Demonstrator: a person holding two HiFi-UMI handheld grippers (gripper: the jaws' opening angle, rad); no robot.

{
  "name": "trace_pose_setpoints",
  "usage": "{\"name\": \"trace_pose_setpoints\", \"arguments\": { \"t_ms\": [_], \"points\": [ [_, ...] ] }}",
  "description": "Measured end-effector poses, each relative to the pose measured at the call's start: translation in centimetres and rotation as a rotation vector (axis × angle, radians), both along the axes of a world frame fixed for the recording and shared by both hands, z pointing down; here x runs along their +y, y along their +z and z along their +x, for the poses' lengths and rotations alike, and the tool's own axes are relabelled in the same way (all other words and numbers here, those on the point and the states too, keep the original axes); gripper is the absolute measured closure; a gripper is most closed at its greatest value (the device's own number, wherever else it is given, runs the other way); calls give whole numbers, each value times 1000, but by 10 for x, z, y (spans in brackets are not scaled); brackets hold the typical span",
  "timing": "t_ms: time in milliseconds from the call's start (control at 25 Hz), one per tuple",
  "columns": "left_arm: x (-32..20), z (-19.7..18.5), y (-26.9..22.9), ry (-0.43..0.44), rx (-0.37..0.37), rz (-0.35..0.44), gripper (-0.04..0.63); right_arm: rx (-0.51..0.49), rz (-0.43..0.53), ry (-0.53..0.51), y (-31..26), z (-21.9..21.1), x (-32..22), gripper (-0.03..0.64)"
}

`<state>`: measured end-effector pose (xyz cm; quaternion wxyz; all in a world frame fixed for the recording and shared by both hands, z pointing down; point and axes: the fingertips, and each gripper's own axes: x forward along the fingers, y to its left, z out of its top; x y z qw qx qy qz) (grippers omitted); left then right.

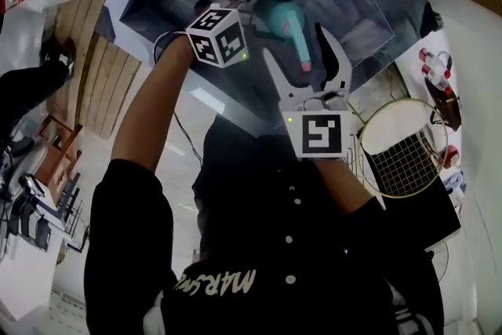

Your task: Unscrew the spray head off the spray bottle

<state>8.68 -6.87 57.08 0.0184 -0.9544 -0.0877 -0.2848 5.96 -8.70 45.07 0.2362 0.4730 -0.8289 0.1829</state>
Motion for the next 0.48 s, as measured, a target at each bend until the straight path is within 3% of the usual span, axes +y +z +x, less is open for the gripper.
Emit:
{"name": "trace_pose_setpoints", "arguments": {
  "t_ms": [80,200,360,480],
  "points": [
    [0,0,0,-1,-1,0,213,34,9,8,9,-2,-7,290],
    [0,0,0,-6,-3,-5,213,81,74,13,11,1,-16,419],
    [0,1,0,-5,1,-8,213,106,120,-100,8,-5,-17,462],
    [0,1,1,-2,1,-10,213,66,139,-254,7,-10,-16,463]
  ]
}}
